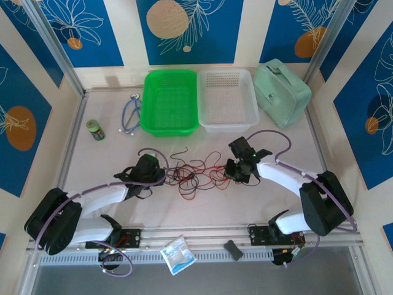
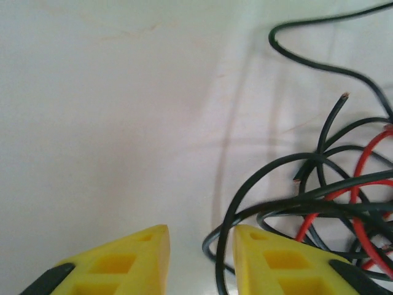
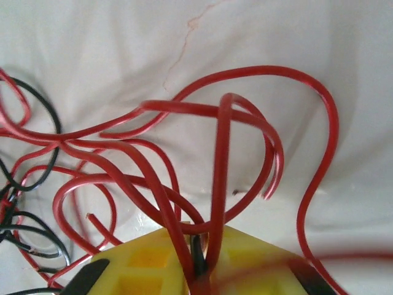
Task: Untangle the cables
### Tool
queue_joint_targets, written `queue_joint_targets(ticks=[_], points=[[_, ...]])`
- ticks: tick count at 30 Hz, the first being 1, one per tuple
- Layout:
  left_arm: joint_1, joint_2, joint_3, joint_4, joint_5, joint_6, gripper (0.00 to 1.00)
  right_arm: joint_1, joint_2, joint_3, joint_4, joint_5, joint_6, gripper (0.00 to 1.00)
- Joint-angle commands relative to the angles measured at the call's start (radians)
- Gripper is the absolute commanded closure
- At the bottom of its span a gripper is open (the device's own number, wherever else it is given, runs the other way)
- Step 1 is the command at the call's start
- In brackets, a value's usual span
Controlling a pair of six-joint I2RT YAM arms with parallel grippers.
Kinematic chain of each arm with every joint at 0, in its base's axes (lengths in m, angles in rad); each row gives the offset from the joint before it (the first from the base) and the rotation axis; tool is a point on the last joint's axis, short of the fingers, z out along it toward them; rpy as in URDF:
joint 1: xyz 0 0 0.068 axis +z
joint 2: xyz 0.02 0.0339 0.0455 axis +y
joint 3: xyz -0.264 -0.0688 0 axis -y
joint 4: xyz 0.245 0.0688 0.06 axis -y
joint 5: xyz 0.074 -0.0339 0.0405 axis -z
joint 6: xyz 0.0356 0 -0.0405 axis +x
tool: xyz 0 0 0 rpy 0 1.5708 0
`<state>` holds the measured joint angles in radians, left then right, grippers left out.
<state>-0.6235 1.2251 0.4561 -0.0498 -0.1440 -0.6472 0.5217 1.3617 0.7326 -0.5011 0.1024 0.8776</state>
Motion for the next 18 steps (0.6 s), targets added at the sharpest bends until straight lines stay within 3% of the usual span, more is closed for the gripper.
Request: queue_joint_targets(ticks=[1,10,18], points=[[0.010,-0.067,0.052,-0.010,0.042,0.064,0.62,-0.005,-0.072,0.026,-0.098,0.036,-0.052,0.77],[0.010,-0.194,0.183,-0.172,0.124,0.147,0.42,0.080,-0.235,0.117,-0.190,0.003,-0.082,0.46],[0.006,-0.115,0.201,-0.144,0.206,0.111,0.26,0.200,-0.102,0.268,-0.164,-0.043,-0.040,0.38]])
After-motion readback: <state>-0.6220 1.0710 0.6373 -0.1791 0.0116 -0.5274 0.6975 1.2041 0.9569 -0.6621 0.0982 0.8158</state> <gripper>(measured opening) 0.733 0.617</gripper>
